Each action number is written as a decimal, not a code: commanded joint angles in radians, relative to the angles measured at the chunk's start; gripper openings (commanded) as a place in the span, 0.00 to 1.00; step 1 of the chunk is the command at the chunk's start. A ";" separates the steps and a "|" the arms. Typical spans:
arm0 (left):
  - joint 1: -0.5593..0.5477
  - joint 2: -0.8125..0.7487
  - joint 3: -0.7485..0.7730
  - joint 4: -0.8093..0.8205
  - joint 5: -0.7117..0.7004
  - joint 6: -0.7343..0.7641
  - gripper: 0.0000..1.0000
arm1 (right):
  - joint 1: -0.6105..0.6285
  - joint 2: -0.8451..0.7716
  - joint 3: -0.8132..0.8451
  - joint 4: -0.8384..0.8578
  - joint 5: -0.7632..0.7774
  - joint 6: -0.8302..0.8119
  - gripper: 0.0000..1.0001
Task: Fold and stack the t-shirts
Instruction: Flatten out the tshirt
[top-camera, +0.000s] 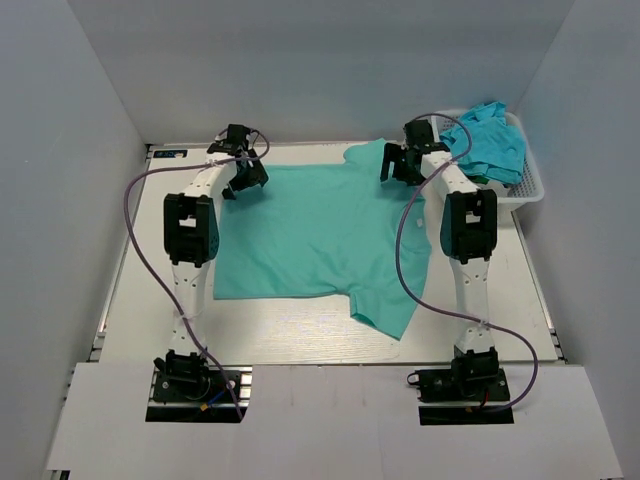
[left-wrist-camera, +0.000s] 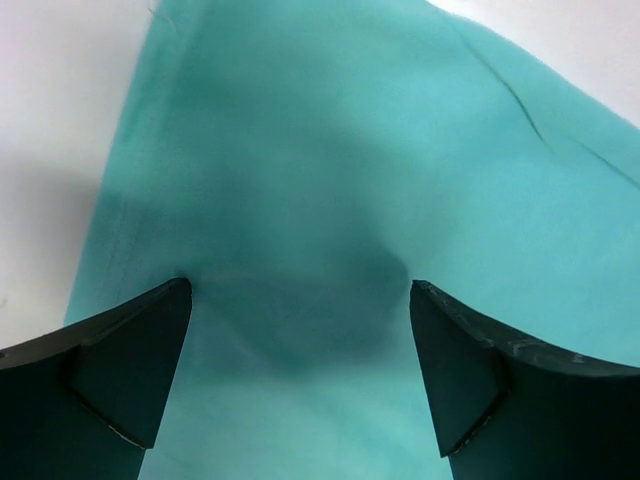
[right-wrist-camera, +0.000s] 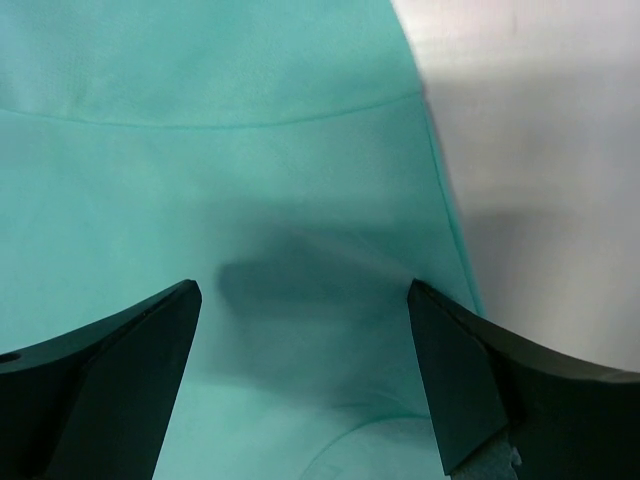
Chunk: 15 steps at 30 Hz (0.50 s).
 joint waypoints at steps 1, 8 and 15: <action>0.014 0.031 0.120 -0.041 0.055 0.047 1.00 | -0.011 0.061 0.169 -0.024 -0.061 -0.087 0.90; 0.024 -0.124 0.151 -0.025 0.046 0.101 1.00 | -0.002 -0.095 0.149 0.082 -0.154 -0.141 0.90; 0.024 -0.576 -0.312 -0.119 -0.070 -0.042 1.00 | 0.044 -0.422 -0.244 0.025 -0.176 -0.147 0.90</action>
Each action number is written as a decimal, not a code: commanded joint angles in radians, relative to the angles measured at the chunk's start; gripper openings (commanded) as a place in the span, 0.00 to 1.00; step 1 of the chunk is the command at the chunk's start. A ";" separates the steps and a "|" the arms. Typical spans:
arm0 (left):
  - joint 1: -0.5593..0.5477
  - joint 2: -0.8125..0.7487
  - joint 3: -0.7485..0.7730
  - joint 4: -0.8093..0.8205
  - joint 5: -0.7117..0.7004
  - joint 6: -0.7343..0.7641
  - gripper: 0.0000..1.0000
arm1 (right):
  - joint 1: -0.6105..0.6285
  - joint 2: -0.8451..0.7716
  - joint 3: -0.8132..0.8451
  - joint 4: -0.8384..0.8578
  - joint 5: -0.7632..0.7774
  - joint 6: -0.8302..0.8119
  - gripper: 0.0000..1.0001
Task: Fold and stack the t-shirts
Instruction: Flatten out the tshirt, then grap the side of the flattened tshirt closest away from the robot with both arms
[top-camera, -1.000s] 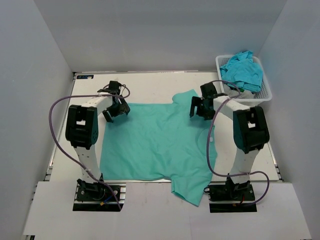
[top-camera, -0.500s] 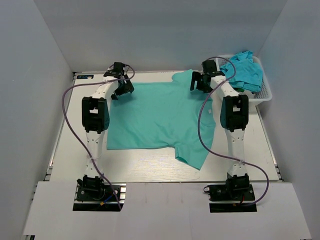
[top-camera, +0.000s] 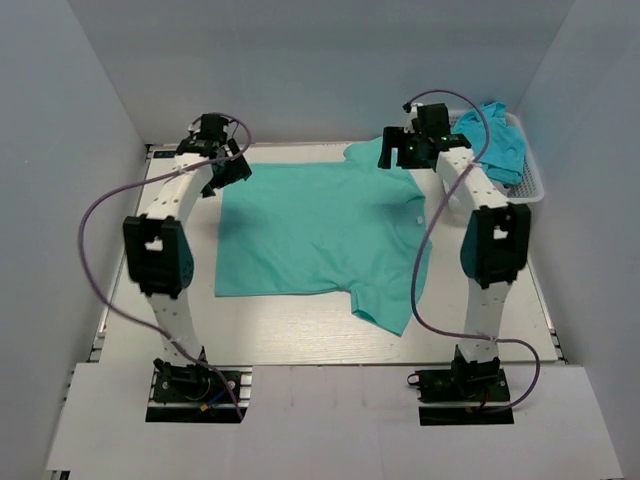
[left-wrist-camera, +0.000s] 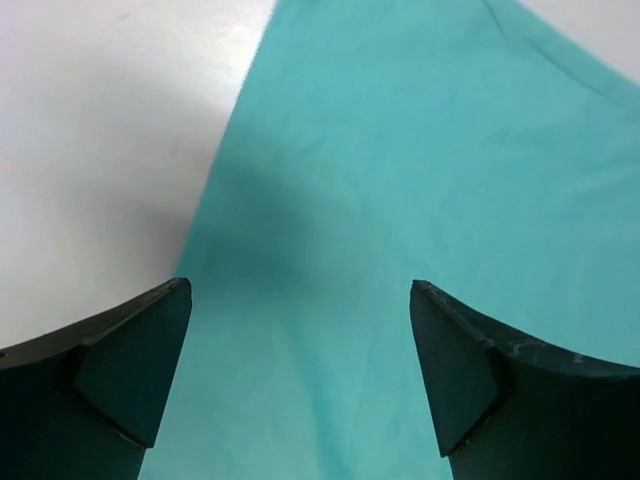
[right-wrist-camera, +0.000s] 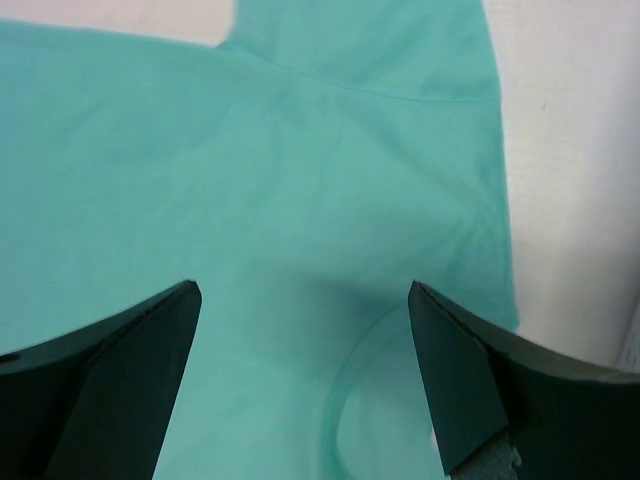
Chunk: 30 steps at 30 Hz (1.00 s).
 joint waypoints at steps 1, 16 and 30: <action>0.008 -0.313 -0.307 -0.064 -0.075 -0.153 1.00 | 0.041 -0.244 -0.205 -0.001 -0.033 -0.003 0.90; 0.008 -0.798 -1.099 0.088 -0.017 -0.392 1.00 | 0.106 -1.009 -1.224 0.132 -0.062 0.232 0.90; 0.017 -0.817 -1.257 0.163 -0.014 -0.434 0.87 | 0.109 -1.054 -1.223 -0.075 -0.013 0.224 0.90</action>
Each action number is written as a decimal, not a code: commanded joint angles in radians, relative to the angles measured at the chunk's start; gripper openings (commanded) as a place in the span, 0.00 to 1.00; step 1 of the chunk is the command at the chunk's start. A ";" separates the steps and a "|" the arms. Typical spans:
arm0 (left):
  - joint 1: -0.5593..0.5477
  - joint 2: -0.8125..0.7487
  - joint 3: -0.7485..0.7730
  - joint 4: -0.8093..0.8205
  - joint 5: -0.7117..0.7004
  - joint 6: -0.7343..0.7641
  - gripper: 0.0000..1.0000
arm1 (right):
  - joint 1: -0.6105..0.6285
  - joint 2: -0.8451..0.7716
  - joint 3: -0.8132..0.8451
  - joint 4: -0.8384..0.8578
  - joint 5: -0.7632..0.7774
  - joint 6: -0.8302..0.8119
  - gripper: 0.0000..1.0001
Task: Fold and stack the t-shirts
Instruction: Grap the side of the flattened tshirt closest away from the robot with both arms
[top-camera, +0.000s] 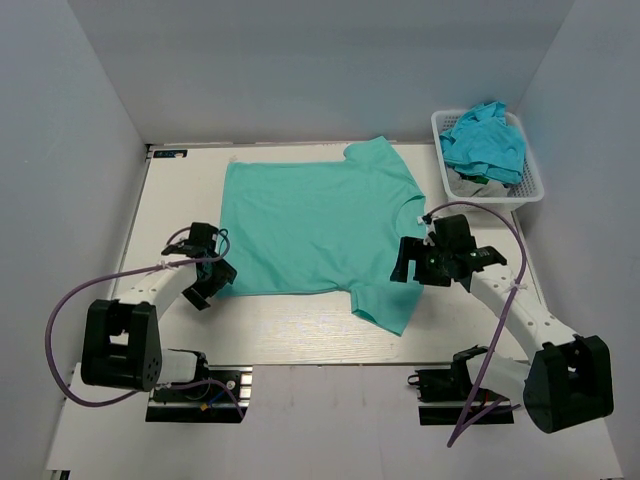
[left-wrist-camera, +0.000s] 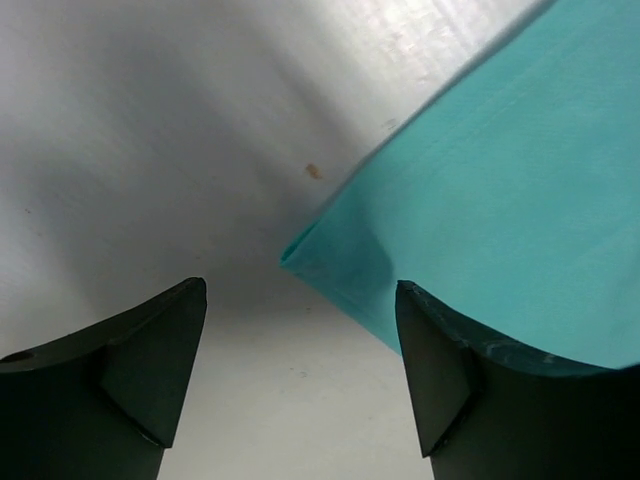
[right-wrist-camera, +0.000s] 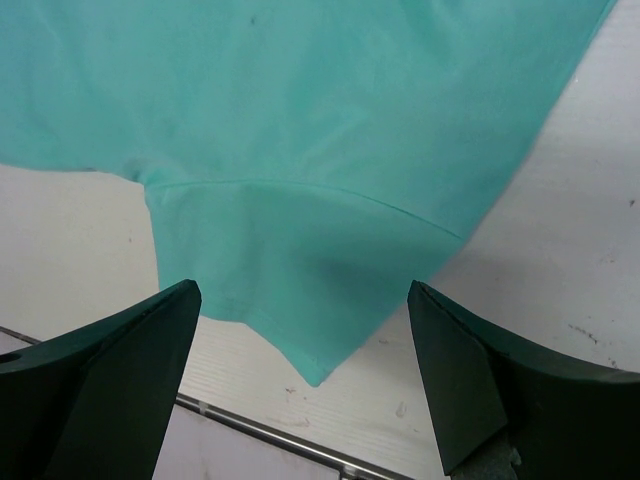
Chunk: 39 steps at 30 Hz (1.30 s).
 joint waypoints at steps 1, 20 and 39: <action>0.005 -0.048 -0.048 0.048 0.014 -0.019 0.85 | 0.004 -0.007 0.025 -0.052 0.008 0.011 0.90; 0.005 0.121 -0.022 0.099 0.085 0.009 0.03 | 0.073 -0.055 -0.010 -0.243 -0.014 0.008 0.90; 0.005 0.131 0.019 0.041 0.134 0.027 0.00 | 0.274 0.196 -0.102 -0.043 0.032 0.282 0.77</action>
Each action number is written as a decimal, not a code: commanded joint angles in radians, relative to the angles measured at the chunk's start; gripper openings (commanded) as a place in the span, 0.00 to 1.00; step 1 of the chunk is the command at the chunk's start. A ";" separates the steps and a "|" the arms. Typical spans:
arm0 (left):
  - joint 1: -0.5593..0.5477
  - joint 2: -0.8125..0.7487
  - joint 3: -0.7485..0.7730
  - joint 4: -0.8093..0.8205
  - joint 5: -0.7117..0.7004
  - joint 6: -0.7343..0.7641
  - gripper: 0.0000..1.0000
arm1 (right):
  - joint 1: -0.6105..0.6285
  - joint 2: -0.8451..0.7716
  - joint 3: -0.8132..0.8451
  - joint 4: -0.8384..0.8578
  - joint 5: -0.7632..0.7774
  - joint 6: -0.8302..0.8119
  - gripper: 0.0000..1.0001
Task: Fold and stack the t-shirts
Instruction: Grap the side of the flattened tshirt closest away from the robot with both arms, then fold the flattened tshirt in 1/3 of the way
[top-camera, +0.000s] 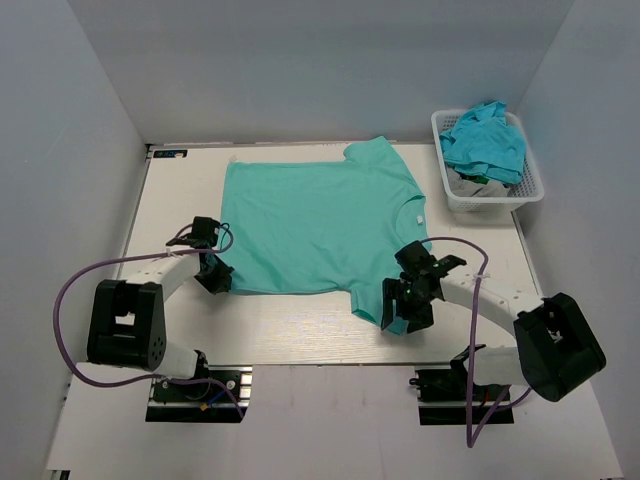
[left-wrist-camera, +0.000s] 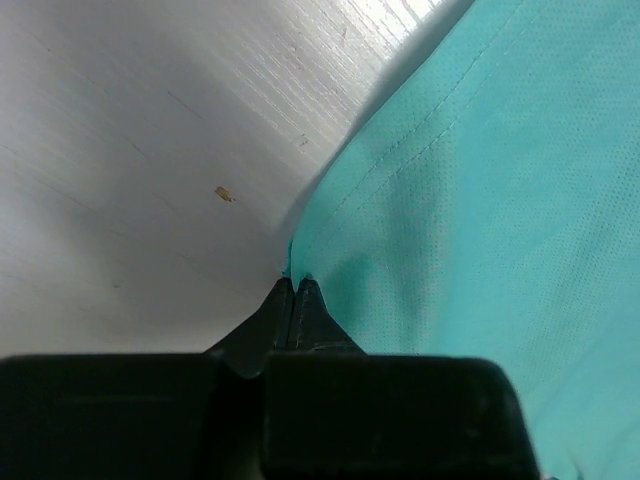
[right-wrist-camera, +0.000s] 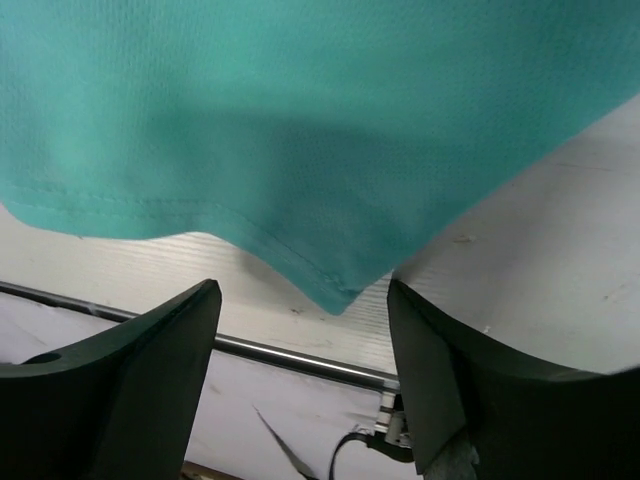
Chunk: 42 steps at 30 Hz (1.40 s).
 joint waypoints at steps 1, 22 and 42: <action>-0.002 0.026 0.004 -0.048 0.030 0.010 0.00 | 0.016 0.027 -0.007 0.096 0.022 0.068 0.72; -0.002 0.026 0.264 -0.353 -0.069 -0.030 0.00 | 0.001 -0.003 0.281 -0.053 0.231 0.043 0.00; 0.027 0.378 0.712 -0.473 -0.053 -0.030 0.00 | -0.183 0.352 0.809 -0.136 0.205 -0.169 0.00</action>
